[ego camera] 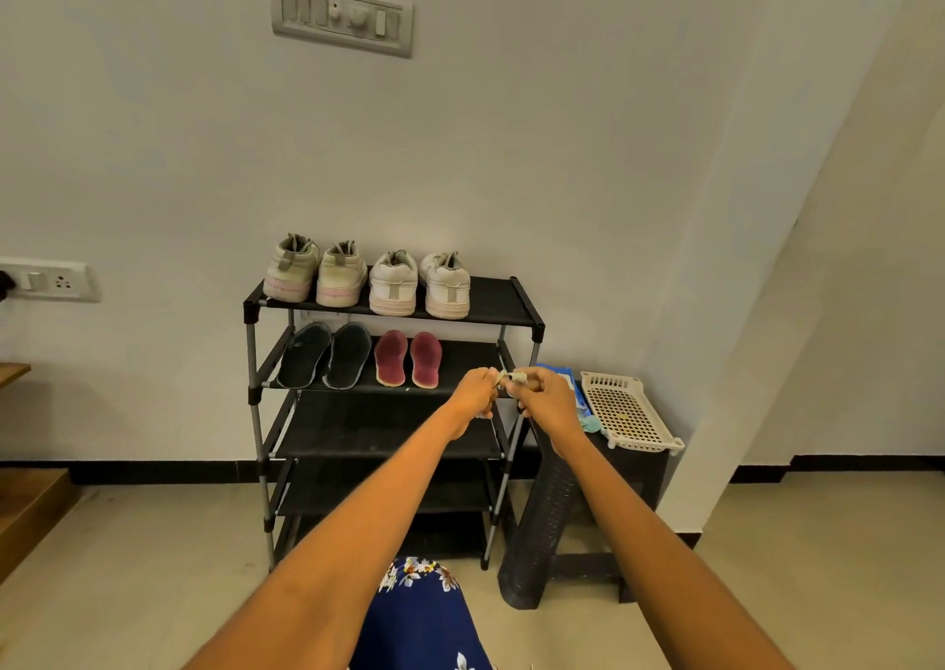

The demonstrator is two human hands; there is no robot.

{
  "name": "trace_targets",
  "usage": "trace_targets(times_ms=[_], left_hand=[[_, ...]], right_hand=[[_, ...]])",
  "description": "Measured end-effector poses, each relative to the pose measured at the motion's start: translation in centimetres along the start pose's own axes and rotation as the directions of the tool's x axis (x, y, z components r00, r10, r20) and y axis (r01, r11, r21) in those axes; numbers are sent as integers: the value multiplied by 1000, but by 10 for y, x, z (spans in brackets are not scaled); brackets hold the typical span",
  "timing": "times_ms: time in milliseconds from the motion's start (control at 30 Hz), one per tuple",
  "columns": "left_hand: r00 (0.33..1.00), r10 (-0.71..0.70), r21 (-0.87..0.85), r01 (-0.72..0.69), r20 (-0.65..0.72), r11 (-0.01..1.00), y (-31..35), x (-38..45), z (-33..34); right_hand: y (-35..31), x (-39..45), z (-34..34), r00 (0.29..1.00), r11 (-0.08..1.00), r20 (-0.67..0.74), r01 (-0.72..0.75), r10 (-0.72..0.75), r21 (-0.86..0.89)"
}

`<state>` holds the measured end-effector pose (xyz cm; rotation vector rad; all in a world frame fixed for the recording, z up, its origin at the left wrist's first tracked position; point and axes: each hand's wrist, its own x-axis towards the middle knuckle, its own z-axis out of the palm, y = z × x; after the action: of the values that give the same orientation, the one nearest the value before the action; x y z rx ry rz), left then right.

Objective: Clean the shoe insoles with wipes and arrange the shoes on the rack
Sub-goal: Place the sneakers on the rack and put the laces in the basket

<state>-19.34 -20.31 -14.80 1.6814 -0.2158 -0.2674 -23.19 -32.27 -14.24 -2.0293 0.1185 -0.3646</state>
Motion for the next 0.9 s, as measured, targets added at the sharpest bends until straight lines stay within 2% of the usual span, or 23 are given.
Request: trace_targets(times_ms=[133,233,333,400,467,567,667,700,767,833,900], left_hand=[[995,69,-59,-65,71,996,-1,-4,-7],[983,109,49,-117,149,992,0,-7,-13],[985,134,117,-146,107,982,-4,-5,-20],[995,96,60,-97,18,993,-7,-1,-26],[998,51,-62,-50,22,997,-9,-1,-30],[994,74,-184,-58,86,981,-7,-4,-28],[996,91,-231,-85,15,969,-4,-3,-22],[997,80,-244,-83,-22,966,-1,-3,-21],[997,45,-269,-59,-58,961,4,-3,-21],[1000,5,-315,-4,3,949,7,-4,-26],[992,-19,-336,59,122,940,7,-5,-31]], right_hand=[[-6,2,6,996,996,-25,-89,90,31],[-5,5,7,992,992,-31,-124,124,-10],[-6,4,6,993,994,44,-108,109,-20],[-5,2,3,983,992,161,-98,84,80],[-6,2,-1,971,961,227,-136,81,239],[-6,3,-2,968,836,229,-210,104,507],[-7,1,2,966,723,215,-250,143,644],[-7,1,3,964,726,210,-260,161,637],[-8,0,3,955,818,220,-285,198,499],[-8,0,2,942,928,227,-298,248,221],[-3,2,-1,947,964,182,-267,263,-5]])
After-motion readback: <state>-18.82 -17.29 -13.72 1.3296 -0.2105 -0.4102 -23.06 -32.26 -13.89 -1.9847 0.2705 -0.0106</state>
